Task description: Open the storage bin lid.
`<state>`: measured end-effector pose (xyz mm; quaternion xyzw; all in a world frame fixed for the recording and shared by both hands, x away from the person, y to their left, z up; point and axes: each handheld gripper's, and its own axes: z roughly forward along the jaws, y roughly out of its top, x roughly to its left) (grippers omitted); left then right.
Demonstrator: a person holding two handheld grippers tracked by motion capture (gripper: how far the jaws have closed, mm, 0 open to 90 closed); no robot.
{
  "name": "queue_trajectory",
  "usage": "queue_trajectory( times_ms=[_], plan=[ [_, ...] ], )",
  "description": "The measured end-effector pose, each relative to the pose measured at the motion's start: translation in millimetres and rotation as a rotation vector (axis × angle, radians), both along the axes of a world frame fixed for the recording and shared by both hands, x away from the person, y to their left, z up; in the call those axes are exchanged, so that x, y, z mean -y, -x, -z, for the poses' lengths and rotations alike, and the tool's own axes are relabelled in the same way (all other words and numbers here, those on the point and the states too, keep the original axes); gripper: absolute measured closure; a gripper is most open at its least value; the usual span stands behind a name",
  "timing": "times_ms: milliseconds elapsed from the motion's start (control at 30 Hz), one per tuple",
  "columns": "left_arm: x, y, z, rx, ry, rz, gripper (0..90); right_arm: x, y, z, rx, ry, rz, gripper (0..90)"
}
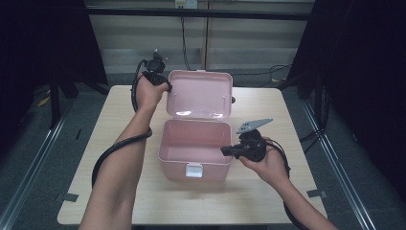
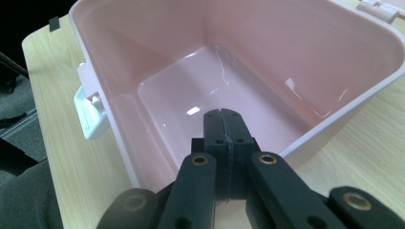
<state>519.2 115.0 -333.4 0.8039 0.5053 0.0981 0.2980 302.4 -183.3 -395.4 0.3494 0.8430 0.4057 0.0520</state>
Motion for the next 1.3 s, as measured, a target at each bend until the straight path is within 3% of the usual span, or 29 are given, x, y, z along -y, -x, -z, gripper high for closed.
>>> queue_trajectory(
  times_ms=[733, 1300],
  plan=[
    [-3.7, -8.5, 28.9, -0.064, -0.002, -0.033, 81.5, 2.1, -1.3, -0.4, -0.010, 0.002, 0.007, 90.0],
    [-5.7, -10.3, 49.5, -0.091, 0.000, -0.037, 80.1, 0.8, -1.9, 0.2, -0.007, 0.009, 0.003, 90.0]
  ],
)
